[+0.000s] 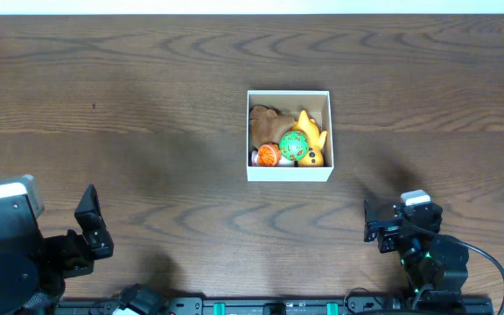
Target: Pack container
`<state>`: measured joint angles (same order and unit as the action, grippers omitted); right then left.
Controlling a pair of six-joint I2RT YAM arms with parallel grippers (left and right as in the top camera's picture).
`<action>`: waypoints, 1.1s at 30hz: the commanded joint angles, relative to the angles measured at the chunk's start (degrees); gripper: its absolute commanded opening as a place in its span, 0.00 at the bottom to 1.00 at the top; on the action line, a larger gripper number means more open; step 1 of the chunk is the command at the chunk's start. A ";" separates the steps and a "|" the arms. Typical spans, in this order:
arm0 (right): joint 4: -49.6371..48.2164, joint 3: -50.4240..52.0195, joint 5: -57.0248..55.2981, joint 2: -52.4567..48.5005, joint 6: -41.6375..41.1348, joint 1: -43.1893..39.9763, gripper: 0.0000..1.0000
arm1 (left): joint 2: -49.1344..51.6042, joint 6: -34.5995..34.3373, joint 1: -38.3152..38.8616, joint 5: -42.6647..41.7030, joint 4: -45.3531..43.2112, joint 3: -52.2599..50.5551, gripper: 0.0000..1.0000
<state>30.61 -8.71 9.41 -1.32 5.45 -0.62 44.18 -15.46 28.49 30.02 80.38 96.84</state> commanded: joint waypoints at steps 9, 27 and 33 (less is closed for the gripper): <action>-0.02 0.37 -0.17 0.63 0.42 -0.70 0.99 | -0.28 -1.38 -11.39 -1.16 -7.78 -6.05 0.98; -0.02 0.37 -0.17 0.61 0.42 -0.70 0.99 | -24.65 -1.40 -32.30 -20.52 -48.83 -58.51 0.98; -0.02 0.37 -0.17 0.61 0.42 -0.70 0.99 | -34.45 -2.93 -33.57 -20.63 -54.51 -71.25 0.98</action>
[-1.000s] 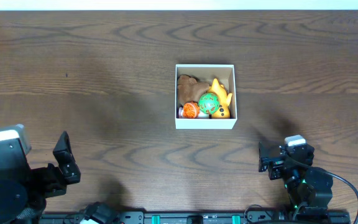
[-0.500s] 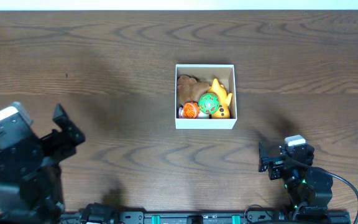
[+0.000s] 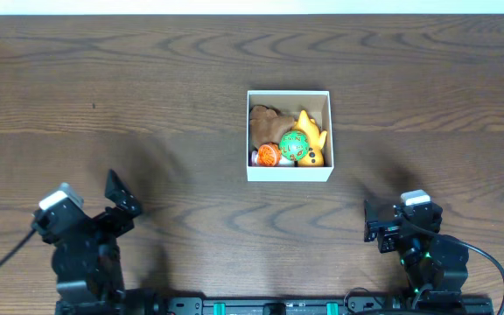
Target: Pack container
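A white open-topped box (image 3: 289, 173) stands at the middle of the table. It holds a brown soft toy (image 3: 264, 122), a green ball (image 3: 292, 143), an orange ball (image 3: 267, 155) and a yellow toy (image 3: 310, 140). My left gripper (image 3: 122, 208) is low at the front left, far from the box. Its dark fingers (image 3: 119, 188) are spread and hold nothing. My right gripper (image 3: 374, 224) sits at the front right, below the box's right corner. Its fingers are together and empty.
Dark wood tabletop (image 3: 147, 96) lies all round the box. The arm bases and a black rail (image 3: 261, 306) run along the front edge. A pale strip marks the table's far edge.
My left arm has moved right and swung round: its gripper was near the left edge and is now closer to the middle. The right arm and the box's contents are unchanged.
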`<state>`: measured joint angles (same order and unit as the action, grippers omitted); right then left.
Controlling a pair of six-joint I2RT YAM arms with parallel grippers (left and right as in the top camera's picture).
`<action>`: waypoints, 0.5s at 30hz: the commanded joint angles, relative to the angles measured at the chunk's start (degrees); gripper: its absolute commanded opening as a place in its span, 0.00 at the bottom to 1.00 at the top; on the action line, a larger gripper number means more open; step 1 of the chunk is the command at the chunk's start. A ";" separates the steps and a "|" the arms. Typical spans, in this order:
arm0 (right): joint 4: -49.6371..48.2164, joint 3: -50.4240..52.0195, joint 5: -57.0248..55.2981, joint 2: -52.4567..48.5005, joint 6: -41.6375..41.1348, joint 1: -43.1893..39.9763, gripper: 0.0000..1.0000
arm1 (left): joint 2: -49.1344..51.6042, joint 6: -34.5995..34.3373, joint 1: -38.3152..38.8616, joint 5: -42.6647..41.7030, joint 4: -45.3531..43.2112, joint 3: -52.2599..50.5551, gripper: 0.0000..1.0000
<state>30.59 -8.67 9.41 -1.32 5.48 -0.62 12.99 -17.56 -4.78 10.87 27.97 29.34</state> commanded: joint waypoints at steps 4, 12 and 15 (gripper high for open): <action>0.00 0.33 -0.17 0.61 0.39 -0.70 0.99 | -7.54 -2.95 -0.31 -1.49 -7.06 -11.26 0.98; 0.00 0.33 -0.17 0.61 0.39 -0.70 0.99 | -12.94 -8.33 -0.28 -1.49 -12.24 -20.72 0.98; 0.00 0.33 -0.17 0.61 0.39 -0.70 0.99 | -12.87 -9.01 -0.28 -1.49 -12.70 -22.23 0.98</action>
<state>30.59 -8.67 9.41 -1.32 5.45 -0.62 0.78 -24.36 -4.80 9.37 15.99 8.12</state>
